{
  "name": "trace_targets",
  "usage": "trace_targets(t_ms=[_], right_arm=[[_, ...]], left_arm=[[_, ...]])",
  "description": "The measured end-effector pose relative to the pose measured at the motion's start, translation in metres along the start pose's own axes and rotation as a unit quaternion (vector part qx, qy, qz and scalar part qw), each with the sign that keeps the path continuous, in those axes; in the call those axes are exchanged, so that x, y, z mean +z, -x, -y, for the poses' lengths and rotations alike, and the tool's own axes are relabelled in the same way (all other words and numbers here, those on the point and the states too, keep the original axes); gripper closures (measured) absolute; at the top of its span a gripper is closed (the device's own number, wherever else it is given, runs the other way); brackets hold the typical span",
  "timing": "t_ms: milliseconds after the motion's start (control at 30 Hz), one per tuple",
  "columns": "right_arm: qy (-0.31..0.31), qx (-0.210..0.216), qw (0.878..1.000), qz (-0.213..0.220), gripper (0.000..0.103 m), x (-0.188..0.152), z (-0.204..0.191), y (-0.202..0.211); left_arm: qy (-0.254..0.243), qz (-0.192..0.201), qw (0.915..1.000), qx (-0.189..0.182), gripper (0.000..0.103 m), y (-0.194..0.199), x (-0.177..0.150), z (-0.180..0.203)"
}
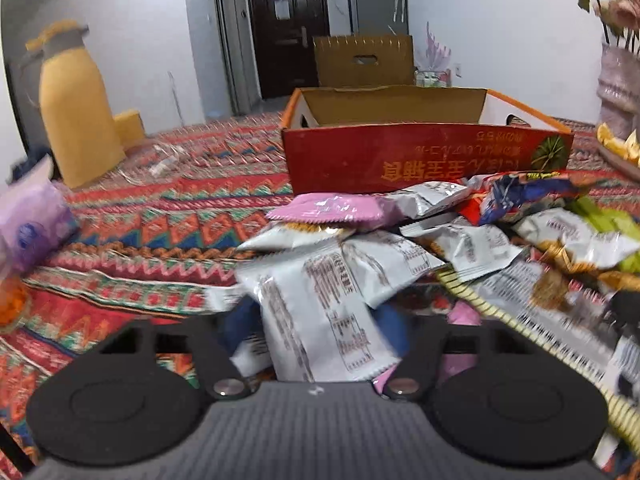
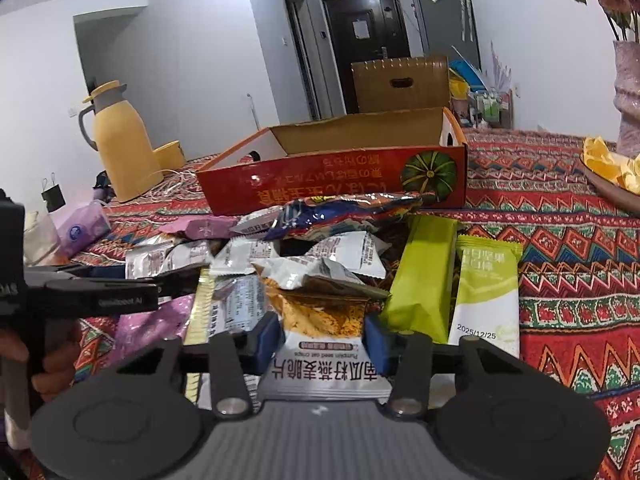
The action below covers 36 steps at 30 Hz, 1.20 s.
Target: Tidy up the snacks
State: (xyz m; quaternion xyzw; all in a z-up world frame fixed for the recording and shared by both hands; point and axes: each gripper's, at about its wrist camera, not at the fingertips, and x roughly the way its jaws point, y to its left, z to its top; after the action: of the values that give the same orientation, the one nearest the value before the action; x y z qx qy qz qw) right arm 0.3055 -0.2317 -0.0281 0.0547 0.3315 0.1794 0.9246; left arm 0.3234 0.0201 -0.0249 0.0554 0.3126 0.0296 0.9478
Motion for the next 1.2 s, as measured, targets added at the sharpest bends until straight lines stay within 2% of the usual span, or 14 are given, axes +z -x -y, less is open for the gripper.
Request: trace_targets(t_ms=[133,200,300,467,600,700,800,833,867,900,967,1033,1100,1200], right_arm=[[0.001,-0.001,1.0,0.01,0.061,-0.002,0.0,0.008],[0.007,-0.004,1.0,0.018,0.061,-0.001,-0.002,0.016],[0.009,0.001,1.0,0.03,0.061,-0.002,-0.004,0.031],[0.009,0.015,0.999,0.033,0.061,-0.014,-0.011,0.05],[0.007,0.019,0.999,0.025,0.061,-0.021,-0.014,0.053],[0.007,0.014,1.0,0.025,0.061,-0.022,-0.016,0.053],[0.011,0.014,0.999,0.035,0.061,-0.021,-0.02,0.06],[0.012,0.014,0.999,0.036,0.061,-0.022,-0.021,0.061],[0.013,0.012,0.999,0.035,0.061,-0.022,-0.022,0.061],[0.012,0.01,0.999,0.035,0.061,-0.023,-0.022,0.061],[0.012,0.01,0.999,0.034,0.061,-0.025,-0.023,0.063],[0.013,0.01,0.999,0.033,0.061,-0.026,-0.025,0.064],[0.015,0.009,0.999,0.033,0.06,-0.027,-0.027,0.065],[0.013,0.008,0.999,0.034,0.06,-0.029,-0.028,0.067]], left_arm=[[-0.002,0.004,1.0,-0.005,0.065,0.015,-0.001,-0.005],[-0.016,0.02,0.9997,-0.004,0.081,0.029,-0.004,-0.004],[-0.027,0.024,0.9993,-0.009,0.081,0.046,-0.01,-0.009],[0.0,0.0,0.9994,-0.035,0.085,0.071,-0.02,-0.023],[0.015,0.016,0.9979,-0.061,0.092,0.093,-0.025,-0.029],[0.004,0.016,0.9983,-0.055,0.1,0.094,-0.026,-0.026],[0.007,0.026,0.9966,-0.078,0.1,0.102,-0.026,-0.025],[0.008,0.022,0.9969,-0.075,0.098,0.101,-0.027,-0.024],[0.013,0.011,0.998,-0.061,0.086,0.096,-0.027,-0.024],[0.023,-0.011,0.9989,-0.04,0.05,0.086,-0.027,-0.025],[0.059,-0.015,0.9979,-0.023,0.018,0.075,-0.026,-0.031],[0.093,-0.009,0.9953,-0.028,0.018,0.069,-0.021,-0.036],[0.13,-0.016,0.9907,-0.038,0.0,0.059,-0.014,-0.036],[0.149,-0.057,0.9871,-0.011,0.0,0.026,-0.007,-0.029]])
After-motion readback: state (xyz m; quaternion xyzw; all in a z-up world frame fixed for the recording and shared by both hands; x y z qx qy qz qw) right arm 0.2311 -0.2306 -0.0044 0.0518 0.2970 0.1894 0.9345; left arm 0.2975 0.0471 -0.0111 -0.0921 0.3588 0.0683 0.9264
